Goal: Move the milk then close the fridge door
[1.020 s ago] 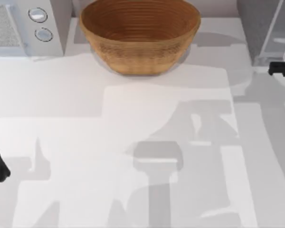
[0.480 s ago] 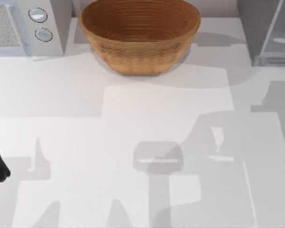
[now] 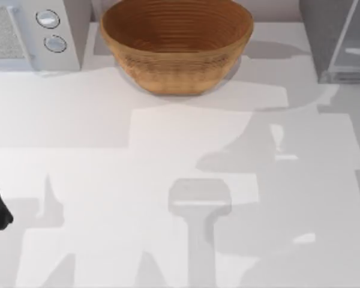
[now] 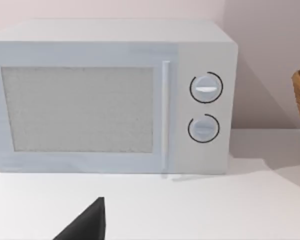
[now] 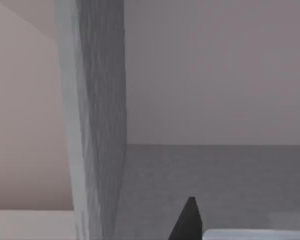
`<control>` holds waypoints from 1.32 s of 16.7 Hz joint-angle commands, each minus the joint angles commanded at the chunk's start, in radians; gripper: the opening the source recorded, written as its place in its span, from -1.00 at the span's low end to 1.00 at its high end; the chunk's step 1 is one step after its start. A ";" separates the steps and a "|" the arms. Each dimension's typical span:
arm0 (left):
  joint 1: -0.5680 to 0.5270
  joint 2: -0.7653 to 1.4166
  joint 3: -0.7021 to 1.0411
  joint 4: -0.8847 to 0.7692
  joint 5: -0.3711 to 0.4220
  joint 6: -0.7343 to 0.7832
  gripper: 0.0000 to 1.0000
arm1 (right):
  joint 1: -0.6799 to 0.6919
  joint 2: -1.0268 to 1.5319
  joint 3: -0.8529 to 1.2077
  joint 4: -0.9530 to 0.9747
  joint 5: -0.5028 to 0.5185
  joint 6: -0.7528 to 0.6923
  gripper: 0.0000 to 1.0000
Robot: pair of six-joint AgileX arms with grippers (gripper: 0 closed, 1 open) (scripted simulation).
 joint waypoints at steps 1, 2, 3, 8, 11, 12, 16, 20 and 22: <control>0.000 0.000 0.000 0.000 0.000 0.000 1.00 | -0.015 0.055 0.061 -0.008 -0.014 -0.001 -1.00; 0.000 0.000 0.000 0.000 0.000 0.000 1.00 | -0.031 0.112 0.125 -0.016 -0.028 -0.003 -1.00; 0.000 0.000 0.000 0.000 0.000 0.000 1.00 | -0.048 0.169 0.189 -0.026 -0.043 -0.004 -1.00; 0.000 0.000 0.000 0.000 0.000 0.000 1.00 | -0.122 0.430 0.473 -0.082 -0.115 -0.008 -1.00; 0.000 0.000 0.000 0.000 0.000 0.000 1.00 | -0.150 0.519 0.573 -0.106 -0.143 -0.009 -1.00; 0.000 0.000 0.000 0.000 0.000 0.000 1.00 | -0.154 0.531 0.588 -0.110 -0.148 -0.009 -1.00; 0.000 0.000 0.000 0.000 0.000 0.000 1.00 | -0.150 0.530 0.588 -0.110 -0.147 -0.008 -1.00; 0.000 0.000 0.000 0.000 0.000 0.000 1.00 | -0.155 0.534 0.592 -0.111 -0.149 -0.009 -1.00; 0.000 0.000 0.000 0.000 0.000 0.000 1.00 | -0.155 0.534 0.592 -0.111 -0.149 -0.009 -0.85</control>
